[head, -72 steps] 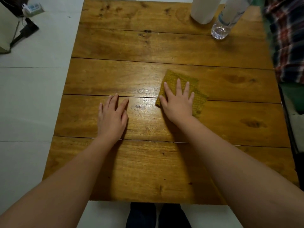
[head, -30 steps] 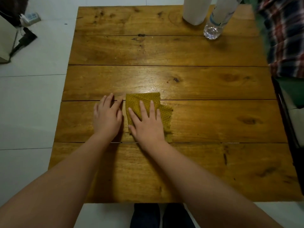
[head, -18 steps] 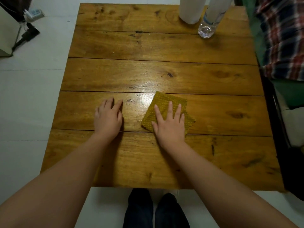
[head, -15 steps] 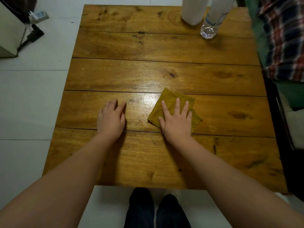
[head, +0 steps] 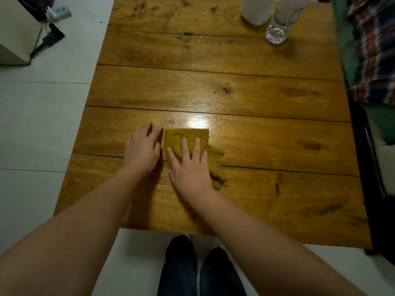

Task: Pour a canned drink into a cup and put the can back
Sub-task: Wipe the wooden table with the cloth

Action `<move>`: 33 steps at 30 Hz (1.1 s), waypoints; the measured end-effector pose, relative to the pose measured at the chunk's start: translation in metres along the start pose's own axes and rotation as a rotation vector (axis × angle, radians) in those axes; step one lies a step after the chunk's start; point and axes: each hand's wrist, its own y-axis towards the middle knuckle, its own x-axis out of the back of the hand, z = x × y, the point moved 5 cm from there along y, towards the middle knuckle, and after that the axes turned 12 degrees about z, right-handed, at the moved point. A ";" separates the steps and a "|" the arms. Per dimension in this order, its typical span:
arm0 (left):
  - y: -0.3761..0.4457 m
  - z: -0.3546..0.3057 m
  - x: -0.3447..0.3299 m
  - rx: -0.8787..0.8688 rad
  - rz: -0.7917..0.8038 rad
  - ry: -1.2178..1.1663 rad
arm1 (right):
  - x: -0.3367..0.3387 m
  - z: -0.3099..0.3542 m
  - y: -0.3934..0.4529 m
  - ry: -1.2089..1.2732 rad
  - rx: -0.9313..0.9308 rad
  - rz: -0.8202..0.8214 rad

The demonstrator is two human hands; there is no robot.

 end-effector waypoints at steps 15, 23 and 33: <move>-0.010 -0.053 0.000 -0.031 0.024 -0.007 | -0.035 -0.121 -0.067 0.132 -0.295 -0.009; -0.005 -0.068 -0.006 -0.048 0.037 0.004 | -0.017 -0.183 -0.067 0.147 -0.392 -0.027; 0.005 -0.070 -0.004 -0.011 0.002 -0.026 | 0.022 -0.188 -0.018 0.072 -0.271 -0.028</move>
